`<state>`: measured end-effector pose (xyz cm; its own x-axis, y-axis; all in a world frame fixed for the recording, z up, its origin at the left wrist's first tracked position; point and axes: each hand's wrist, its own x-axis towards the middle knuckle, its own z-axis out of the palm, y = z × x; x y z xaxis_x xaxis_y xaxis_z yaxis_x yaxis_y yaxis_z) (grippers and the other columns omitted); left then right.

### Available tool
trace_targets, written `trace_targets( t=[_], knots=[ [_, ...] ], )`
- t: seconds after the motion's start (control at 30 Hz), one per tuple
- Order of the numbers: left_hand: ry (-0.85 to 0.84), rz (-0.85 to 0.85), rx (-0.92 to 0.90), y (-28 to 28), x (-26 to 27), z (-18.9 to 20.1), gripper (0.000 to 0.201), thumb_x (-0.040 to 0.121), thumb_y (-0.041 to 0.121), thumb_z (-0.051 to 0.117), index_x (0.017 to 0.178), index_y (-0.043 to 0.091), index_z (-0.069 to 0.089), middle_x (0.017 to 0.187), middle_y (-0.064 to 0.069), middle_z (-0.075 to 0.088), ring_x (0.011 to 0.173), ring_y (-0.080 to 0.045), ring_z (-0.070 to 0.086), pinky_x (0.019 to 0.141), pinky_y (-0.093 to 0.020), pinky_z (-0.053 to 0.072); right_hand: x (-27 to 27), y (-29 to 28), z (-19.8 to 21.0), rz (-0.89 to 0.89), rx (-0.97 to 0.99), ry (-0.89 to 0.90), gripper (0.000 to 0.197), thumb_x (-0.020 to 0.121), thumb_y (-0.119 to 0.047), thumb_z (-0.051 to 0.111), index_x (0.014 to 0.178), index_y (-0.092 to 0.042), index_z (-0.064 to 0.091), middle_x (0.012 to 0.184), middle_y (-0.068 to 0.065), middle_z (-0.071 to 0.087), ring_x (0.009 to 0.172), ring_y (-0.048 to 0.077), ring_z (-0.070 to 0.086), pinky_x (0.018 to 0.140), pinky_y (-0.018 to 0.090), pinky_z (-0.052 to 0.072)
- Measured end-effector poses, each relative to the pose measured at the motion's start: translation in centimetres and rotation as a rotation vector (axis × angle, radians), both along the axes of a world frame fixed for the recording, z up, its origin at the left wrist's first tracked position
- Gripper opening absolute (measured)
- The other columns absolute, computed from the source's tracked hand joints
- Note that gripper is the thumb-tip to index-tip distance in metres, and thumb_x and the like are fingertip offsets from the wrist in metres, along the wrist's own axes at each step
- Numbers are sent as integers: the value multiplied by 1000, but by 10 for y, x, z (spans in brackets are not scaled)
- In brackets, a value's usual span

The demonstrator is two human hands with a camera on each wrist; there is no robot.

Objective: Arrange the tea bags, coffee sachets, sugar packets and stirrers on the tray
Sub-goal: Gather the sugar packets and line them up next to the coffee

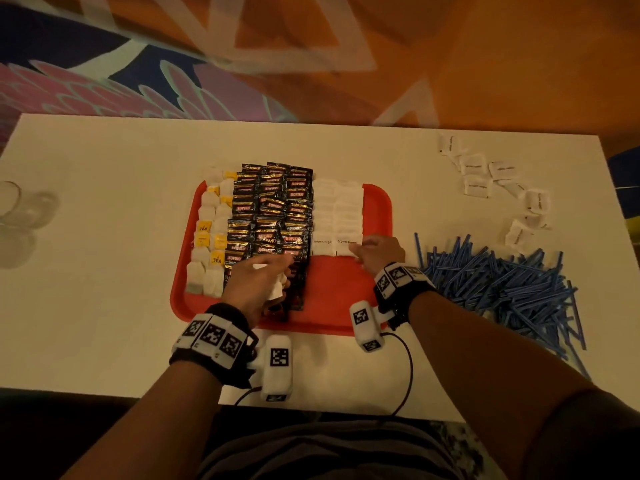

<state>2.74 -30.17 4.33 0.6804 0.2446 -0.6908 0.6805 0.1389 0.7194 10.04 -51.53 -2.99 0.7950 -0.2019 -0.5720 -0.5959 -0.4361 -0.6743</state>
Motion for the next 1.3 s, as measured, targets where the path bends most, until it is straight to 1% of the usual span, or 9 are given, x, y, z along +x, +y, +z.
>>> trace_targets(
  t=[0.2,0.33,0.43,0.67,0.83,0.93,1.1,1.2,1.3],
  knots=[
    [8,18,-20,7,4,-2,22,90,25,72,97,4,72,74,-8,64,61,-16,59,49,-25,46,5,7,1,23,-135,5,37,86,-39,71,115,-17,69,113,0,69,107,19,62,84,21,43],
    [15,18,-44,7,7,-2,21,91,24,72,99,4,70,73,-8,63,58,-14,58,45,-24,45,7,9,-1,30,-178,13,30,83,-39,74,104,-19,67,102,-3,69,90,14,60,71,20,41],
    [34,15,-52,7,9,-3,19,91,26,73,95,7,70,73,-7,64,60,-13,60,44,-24,45,8,10,3,34,-209,14,29,81,-36,76,102,-20,64,95,-5,65,82,11,54,54,16,30],
    [101,-7,-173,0,17,0,9,96,21,63,99,15,69,80,-1,66,59,-9,62,37,-16,37,4,5,10,26,-193,60,34,80,-33,77,104,-20,57,97,-2,58,69,8,49,65,24,40],
    [93,-21,-276,-7,21,8,17,96,4,52,102,10,67,81,-5,64,63,-13,63,35,-15,35,-4,2,28,105,-165,-9,26,82,-31,73,103,-22,58,97,-4,62,72,4,50,55,17,34],
    [76,-39,-355,-12,22,14,18,95,2,50,103,8,64,85,-8,64,66,-17,64,34,-15,35,-12,7,50,236,-47,-150,15,84,-27,72,96,-20,67,87,-11,65,81,4,58,63,13,38],
    [38,-55,-458,-24,23,30,23,96,-1,42,105,7,61,84,-11,69,72,-24,70,37,-16,40,-22,19,85,417,249,-283,11,78,-21,79,81,-28,72,85,-7,71,84,9,67,81,30,55],
    [20,-83,-527,-29,23,39,27,94,-3,38,109,7,58,86,-13,71,76,-27,73,40,-17,44,-23,21,95,405,223,-276,8,78,-27,79,83,-29,72,84,-5,71,83,10,67,78,30,55],
    [-3,-129,-563,-34,22,48,30,93,-7,37,113,7,55,79,-11,71,68,-24,73,41,-18,47,-23,19,106,390,263,-232,8,83,-17,76,90,-15,74,82,-3,68,73,3,64,63,15,49]
  ],
)
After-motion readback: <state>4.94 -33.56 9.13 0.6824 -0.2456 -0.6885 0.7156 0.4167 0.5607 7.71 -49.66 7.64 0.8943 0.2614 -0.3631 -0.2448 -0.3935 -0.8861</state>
